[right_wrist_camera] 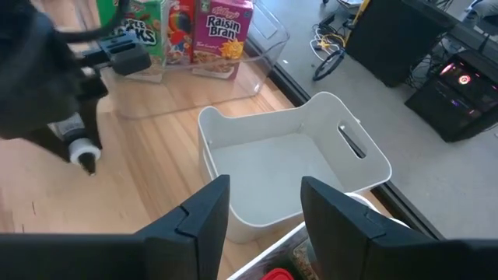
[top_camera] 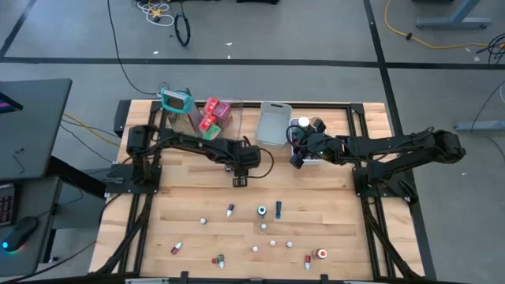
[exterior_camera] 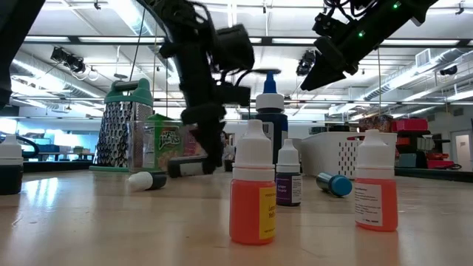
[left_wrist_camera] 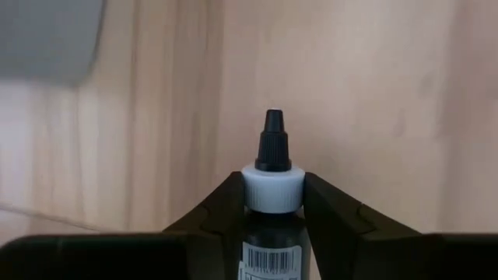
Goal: Pick & Place Kitchen Items
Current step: Put the large black food coloring bottle into the gray bin
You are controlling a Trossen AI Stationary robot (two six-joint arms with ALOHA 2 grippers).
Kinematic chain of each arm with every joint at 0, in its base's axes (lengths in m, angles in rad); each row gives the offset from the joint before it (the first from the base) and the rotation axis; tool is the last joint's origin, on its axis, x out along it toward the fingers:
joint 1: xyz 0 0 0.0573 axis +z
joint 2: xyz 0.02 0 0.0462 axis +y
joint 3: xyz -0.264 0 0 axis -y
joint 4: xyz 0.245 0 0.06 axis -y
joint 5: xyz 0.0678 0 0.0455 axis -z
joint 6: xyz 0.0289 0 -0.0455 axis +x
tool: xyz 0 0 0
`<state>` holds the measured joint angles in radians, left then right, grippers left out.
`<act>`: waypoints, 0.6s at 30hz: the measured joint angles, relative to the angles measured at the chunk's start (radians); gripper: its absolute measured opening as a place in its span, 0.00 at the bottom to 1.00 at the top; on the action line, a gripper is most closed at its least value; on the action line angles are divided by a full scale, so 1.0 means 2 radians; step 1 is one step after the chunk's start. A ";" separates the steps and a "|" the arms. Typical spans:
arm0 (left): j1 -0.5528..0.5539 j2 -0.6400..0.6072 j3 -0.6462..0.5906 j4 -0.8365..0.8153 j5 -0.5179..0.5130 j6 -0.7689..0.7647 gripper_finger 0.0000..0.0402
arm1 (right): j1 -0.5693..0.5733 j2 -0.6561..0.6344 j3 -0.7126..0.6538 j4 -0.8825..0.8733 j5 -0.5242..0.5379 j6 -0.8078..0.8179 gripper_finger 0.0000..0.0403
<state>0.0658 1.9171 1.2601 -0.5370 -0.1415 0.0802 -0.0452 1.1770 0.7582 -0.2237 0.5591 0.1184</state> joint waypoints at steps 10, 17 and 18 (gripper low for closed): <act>-0.011 0.000 0.101 -0.016 -0.140 -0.009 0.30 | 0.000 0.000 0.000 -0.017 0.000 -0.001 0.42; 0.005 -0.001 0.169 0.056 -0.224 0.000 0.29 | 0.000 -0.007 0.000 -0.033 0.066 -0.013 0.42; 0.013 -0.001 0.169 0.083 -0.217 -0.010 0.29 | 0.000 -0.011 0.000 -0.045 0.081 -0.013 0.42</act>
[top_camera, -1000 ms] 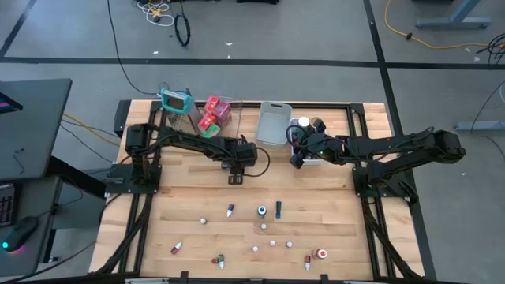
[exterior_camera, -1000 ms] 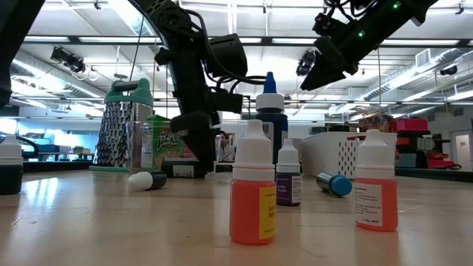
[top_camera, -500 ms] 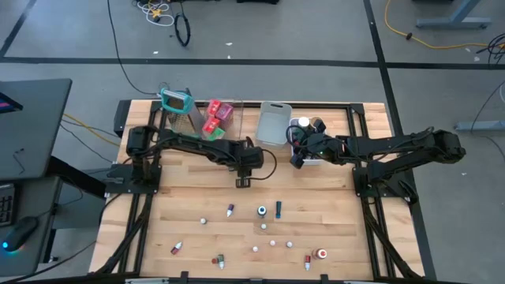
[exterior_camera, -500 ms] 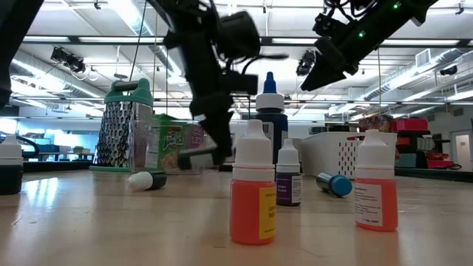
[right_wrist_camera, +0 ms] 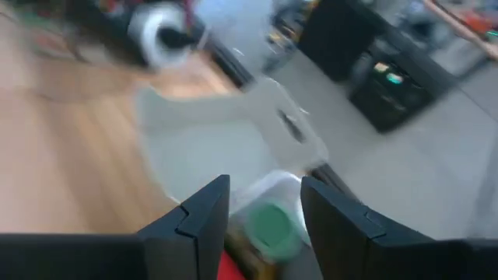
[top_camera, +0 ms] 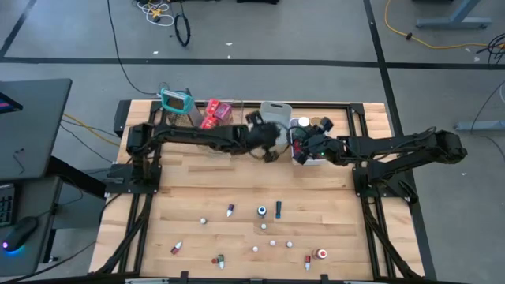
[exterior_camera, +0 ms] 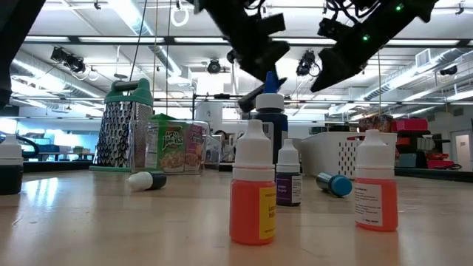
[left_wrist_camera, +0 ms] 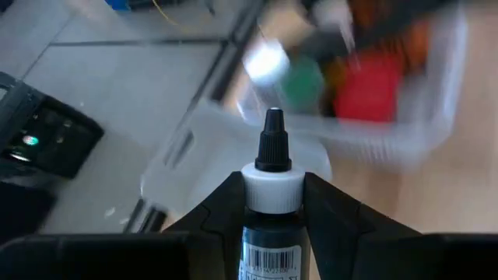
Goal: Pick & Place Kitchen Items
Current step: Put the large black food coloring bottle into the gray bin
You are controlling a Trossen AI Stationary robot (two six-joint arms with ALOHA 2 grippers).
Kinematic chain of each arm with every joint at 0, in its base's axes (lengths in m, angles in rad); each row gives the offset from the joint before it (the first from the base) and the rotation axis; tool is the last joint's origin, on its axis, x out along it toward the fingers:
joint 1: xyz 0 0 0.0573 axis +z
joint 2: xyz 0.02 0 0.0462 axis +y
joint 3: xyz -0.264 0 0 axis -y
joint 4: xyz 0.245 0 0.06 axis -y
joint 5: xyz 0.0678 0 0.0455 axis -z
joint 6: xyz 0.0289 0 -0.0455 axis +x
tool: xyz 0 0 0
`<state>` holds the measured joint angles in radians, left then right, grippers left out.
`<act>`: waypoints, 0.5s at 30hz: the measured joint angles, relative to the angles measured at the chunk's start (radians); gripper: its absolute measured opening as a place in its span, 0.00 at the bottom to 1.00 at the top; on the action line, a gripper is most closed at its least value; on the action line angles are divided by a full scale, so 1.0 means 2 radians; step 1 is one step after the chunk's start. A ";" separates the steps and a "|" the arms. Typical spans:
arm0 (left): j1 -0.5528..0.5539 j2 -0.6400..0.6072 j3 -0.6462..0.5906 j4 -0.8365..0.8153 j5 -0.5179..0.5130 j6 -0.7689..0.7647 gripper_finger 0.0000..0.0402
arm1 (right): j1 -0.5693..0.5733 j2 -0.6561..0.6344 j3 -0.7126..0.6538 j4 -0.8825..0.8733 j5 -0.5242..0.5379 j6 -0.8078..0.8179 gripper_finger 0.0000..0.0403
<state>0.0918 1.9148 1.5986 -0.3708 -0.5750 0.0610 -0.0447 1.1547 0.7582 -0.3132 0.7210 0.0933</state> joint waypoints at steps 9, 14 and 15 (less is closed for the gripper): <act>0.079 0.019 -0.055 0.199 0.090 -0.072 0.29 | 0.003 -0.087 0.000 -0.175 0.059 0.141 0.42; 0.101 0.046 -0.083 0.313 0.127 -0.080 0.31 | 0.003 -0.108 0.000 -0.179 0.064 0.158 0.42; 0.104 0.051 -0.086 0.308 0.125 -0.081 0.31 | 0.004 -0.108 0.000 -0.178 0.063 0.158 0.42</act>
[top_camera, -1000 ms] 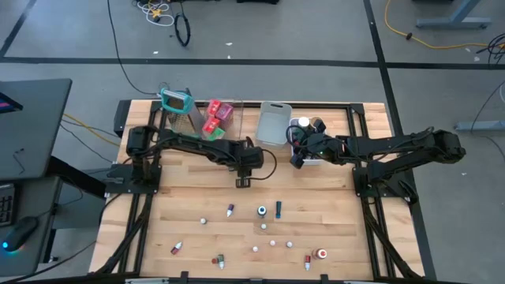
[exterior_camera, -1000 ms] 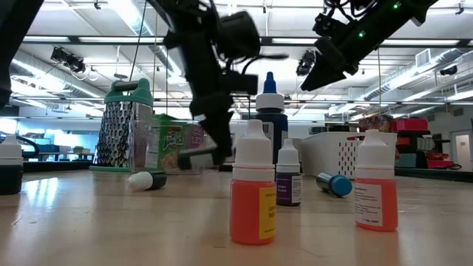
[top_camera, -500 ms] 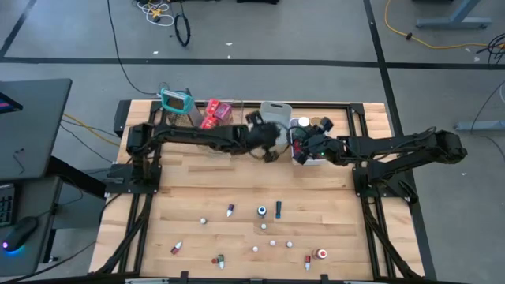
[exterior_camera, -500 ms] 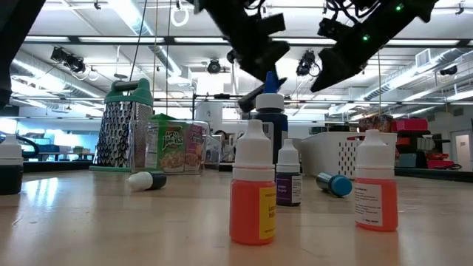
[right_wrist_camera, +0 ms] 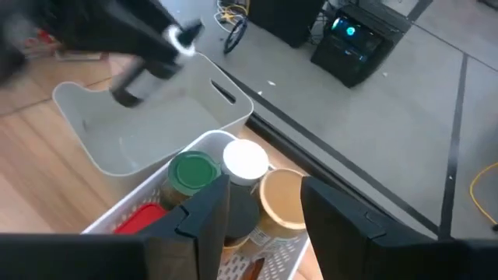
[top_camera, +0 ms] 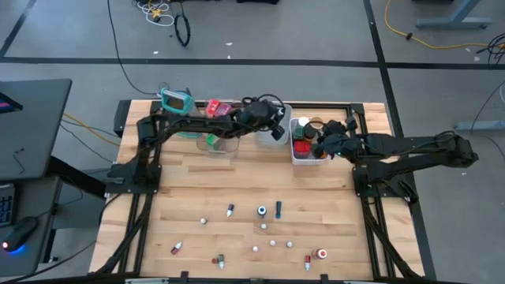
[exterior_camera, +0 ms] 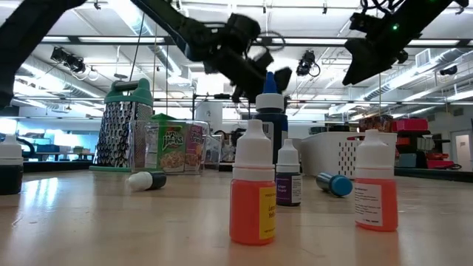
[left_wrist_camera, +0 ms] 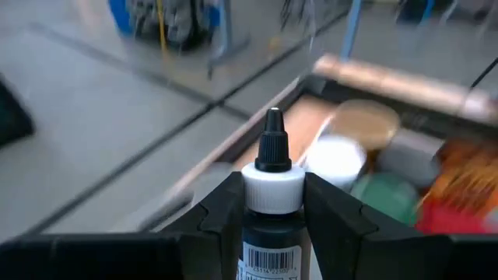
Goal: Pick & Place Kitchen Items
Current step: Put the large black food coloring bottle into the gray bin, then put the large blue food coloring bottle into the gray bin
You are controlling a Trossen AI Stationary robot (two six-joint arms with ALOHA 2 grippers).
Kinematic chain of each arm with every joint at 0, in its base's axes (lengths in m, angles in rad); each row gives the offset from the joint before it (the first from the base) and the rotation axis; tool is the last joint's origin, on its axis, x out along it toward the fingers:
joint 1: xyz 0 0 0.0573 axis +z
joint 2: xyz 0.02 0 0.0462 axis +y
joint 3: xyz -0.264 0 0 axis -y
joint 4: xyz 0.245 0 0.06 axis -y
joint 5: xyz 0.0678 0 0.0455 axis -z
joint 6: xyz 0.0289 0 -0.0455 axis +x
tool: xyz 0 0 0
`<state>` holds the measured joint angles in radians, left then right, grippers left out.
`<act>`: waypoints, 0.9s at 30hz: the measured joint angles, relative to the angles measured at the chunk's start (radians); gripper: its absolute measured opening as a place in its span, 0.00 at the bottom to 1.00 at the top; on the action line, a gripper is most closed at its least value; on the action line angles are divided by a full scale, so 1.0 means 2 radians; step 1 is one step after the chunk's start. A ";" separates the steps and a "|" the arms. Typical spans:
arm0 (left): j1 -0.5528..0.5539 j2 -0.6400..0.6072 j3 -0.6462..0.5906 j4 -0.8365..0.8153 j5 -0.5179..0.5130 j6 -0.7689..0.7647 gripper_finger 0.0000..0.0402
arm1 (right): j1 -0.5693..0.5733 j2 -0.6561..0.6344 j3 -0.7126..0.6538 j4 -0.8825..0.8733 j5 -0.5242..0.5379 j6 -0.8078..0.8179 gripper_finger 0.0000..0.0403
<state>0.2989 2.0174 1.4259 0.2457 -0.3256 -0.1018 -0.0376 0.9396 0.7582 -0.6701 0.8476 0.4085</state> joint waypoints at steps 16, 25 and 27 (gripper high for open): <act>0.048 0.048 0.001 0.016 -0.021 -0.026 0.40 | 0.000 0.004 0.000 -0.003 -0.002 -0.001 0.42; 0.070 0.048 0.000 -0.006 -0.011 -0.047 0.44 | 0.000 0.004 0.000 -0.002 -0.002 -0.001 0.42; 0.068 0.048 0.000 0.000 -0.010 -0.037 0.44 | 0.000 0.004 0.000 -0.002 -0.002 -0.001 0.42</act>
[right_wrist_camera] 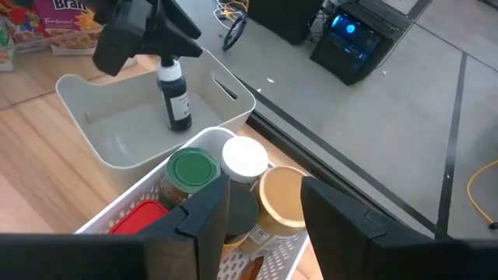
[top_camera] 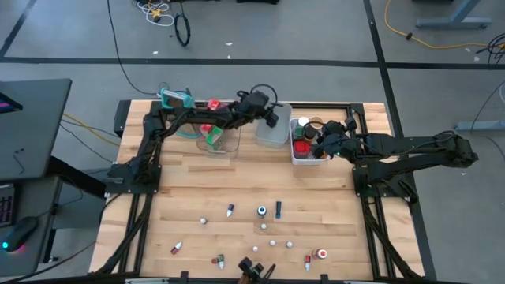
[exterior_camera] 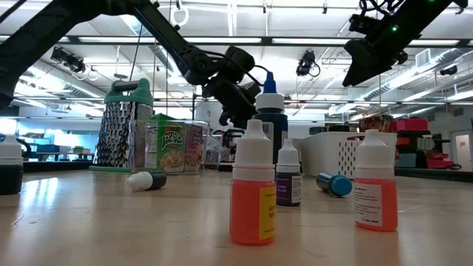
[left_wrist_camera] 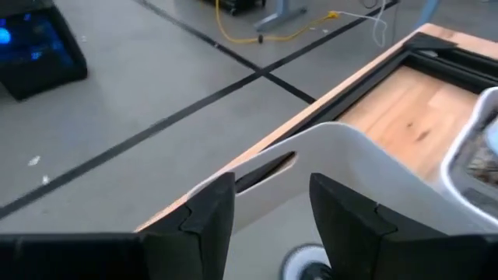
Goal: Pick & Place Kitchen Items
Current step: Put the large blue food coloring bottle into the gray bin
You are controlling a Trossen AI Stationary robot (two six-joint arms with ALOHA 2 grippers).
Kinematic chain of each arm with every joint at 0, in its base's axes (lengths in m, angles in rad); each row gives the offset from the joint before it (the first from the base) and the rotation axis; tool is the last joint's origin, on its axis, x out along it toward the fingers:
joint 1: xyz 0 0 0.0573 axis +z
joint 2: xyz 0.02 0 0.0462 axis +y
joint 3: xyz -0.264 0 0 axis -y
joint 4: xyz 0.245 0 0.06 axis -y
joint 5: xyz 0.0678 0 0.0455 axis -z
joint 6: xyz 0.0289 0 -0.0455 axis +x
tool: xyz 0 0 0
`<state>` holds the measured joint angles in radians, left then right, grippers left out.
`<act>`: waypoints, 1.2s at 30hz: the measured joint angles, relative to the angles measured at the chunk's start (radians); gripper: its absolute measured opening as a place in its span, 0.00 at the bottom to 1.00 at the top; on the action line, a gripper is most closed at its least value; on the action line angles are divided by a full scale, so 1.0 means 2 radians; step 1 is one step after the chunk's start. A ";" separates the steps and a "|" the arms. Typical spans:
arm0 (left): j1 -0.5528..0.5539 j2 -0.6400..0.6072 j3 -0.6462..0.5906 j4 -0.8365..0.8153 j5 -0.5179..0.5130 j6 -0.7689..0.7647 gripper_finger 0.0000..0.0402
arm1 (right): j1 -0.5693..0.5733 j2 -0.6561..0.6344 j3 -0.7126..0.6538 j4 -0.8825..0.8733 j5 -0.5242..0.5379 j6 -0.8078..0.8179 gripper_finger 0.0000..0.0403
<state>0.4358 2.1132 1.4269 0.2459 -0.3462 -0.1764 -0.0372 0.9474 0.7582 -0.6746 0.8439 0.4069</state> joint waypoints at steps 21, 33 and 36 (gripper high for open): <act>-0.058 -0.116 0.001 -0.047 -0.002 0.116 0.44 | 0.000 0.000 0.000 0.004 0.000 0.000 0.42; -0.163 -0.317 0.000 -0.341 -0.085 0.117 0.44 | 0.000 0.000 0.000 0.044 -0.126 -0.008 0.42; -0.191 -0.373 -0.012 -0.378 -0.089 0.097 0.44 | 0.000 0.001 -0.018 0.111 -0.173 -0.042 0.42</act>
<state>0.0533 1.3674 1.4035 -0.5101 -0.5245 0.0171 -0.0376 0.9501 0.7222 -0.4520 0.4989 0.3221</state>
